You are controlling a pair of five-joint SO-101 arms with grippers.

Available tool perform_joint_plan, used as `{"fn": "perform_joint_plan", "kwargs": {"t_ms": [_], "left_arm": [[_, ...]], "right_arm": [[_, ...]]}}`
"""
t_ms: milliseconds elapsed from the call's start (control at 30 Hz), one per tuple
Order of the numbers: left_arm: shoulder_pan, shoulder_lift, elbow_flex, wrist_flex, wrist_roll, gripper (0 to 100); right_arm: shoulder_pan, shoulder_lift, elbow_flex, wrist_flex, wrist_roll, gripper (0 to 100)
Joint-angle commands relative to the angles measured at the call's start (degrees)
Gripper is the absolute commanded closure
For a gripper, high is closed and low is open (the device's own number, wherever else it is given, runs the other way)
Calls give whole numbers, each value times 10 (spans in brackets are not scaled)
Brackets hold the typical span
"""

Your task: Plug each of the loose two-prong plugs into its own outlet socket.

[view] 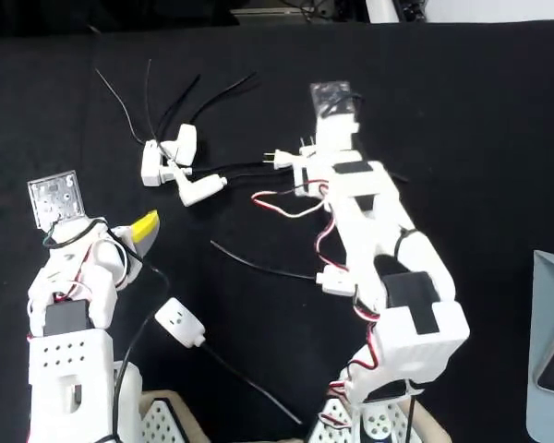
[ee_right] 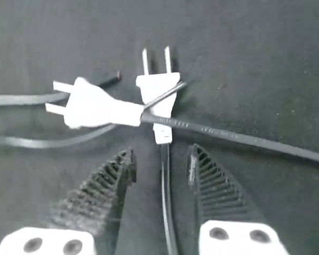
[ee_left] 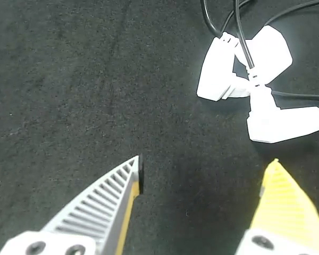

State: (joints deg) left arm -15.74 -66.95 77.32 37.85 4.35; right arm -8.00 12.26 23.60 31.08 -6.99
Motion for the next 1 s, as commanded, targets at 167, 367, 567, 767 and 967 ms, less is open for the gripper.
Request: {"fn": "perform_joint_plan", "kwargs": {"t_ms": [167, 367, 567, 767, 967], "left_arm": [[1, -5, -24, -15, 3, 648], [1, -5, -24, -15, 1, 648], [1, -5, -24, -15, 1, 648], [1, -5, -24, -15, 1, 648], [1, -5, -24, -15, 1, 648]], "right_arm": [[5, 7, -81, -9, -180, 838], [7, 75, -182, 89, -277, 836], [8, 126, -257, 150, -328, 836], [10, 109, -278, 215, -346, 838], [9, 78, -279, 233, -367, 838]]}}
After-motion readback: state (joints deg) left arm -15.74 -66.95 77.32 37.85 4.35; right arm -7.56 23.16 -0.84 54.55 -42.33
